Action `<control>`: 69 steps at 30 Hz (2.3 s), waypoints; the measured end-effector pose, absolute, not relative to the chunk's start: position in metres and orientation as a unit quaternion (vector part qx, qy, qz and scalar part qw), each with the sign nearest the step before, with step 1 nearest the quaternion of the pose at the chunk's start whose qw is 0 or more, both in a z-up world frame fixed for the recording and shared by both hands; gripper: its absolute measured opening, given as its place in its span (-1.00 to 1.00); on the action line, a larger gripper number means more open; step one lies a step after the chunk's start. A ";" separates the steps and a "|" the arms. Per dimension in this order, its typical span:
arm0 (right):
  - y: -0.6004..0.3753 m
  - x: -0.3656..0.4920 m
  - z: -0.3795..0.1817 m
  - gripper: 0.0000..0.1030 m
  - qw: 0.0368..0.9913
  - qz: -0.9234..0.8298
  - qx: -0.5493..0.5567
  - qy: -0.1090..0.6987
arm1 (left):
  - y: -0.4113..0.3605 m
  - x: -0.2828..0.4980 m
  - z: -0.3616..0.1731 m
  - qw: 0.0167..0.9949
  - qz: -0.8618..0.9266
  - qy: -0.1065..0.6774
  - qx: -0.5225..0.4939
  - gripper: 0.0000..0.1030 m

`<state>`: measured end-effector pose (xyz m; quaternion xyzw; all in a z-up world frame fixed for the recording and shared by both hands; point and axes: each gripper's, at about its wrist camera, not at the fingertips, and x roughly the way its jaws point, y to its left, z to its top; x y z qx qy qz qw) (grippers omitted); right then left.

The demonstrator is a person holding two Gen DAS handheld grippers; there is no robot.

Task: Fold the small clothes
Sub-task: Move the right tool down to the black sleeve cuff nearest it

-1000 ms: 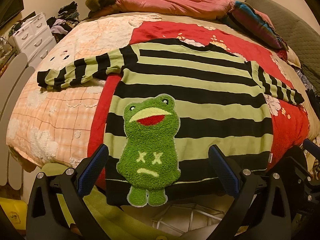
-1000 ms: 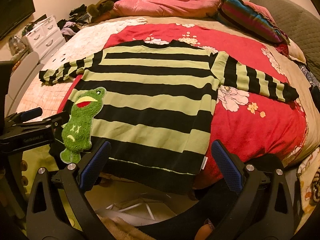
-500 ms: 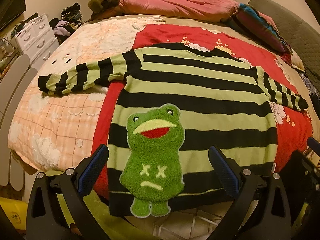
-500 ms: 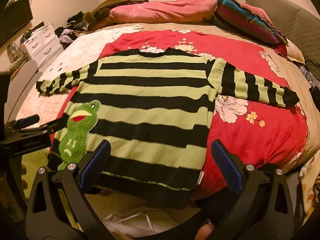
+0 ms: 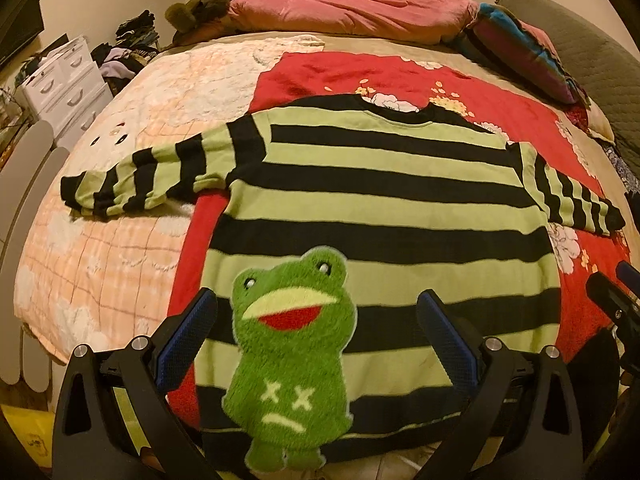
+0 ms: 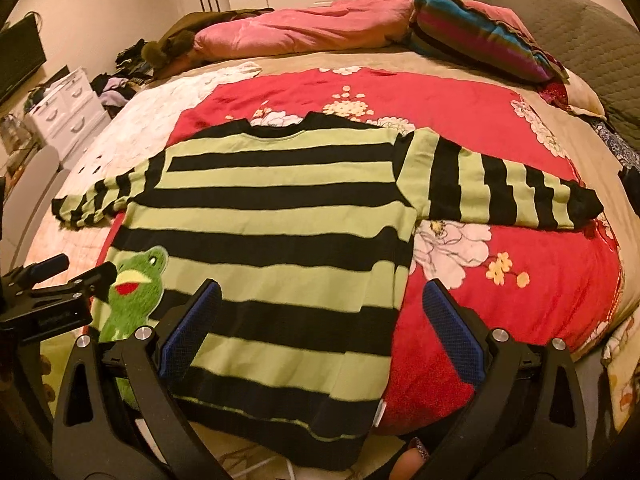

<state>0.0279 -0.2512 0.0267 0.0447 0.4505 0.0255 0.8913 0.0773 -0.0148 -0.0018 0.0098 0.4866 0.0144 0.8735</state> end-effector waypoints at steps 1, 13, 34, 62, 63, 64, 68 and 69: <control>-0.253 0.030 0.026 0.84 0.892 0.024 0.046 0.450 | -0.016 0.080 -0.001 0.874 0.012 0.485 0.007 0.92; -0.282 0.071 0.018 0.84 0.892 -0.012 0.060 0.447 | -0.023 0.126 -0.003 0.876 0.023 0.481 -0.001 0.92; -0.402 0.122 0.001 0.84 0.883 -0.139 0.129 0.429 | -0.035 0.177 -0.045 0.859 0.026 0.511 -0.001 0.92; -0.636 0.116 -0.052 0.84 0.809 -0.323 0.244 0.427 | -0.113 0.220 -0.068 0.852 -0.029 0.521 0.040 0.92; -0.638 0.118 -0.053 0.84 0.808 -0.324 0.245 0.427 | -0.116 0.220 -0.071 0.850 -0.032 0.523 0.041 0.92; -0.640 0.121 -0.055 0.84 0.809 -0.322 0.243 0.427 | -0.117 0.219 -0.074 0.849 -0.036 0.526 0.041 0.92; -0.651 0.129 -0.060 0.84 0.809 -0.315 0.254 0.426 | -0.117 0.217 -0.082 0.847 -0.036 0.528 0.052 0.92; -0.653 0.130 -0.061 0.84 0.808 -0.314 0.258 0.425 | -0.116 0.216 -0.084 0.846 -0.035 0.529 0.054 0.92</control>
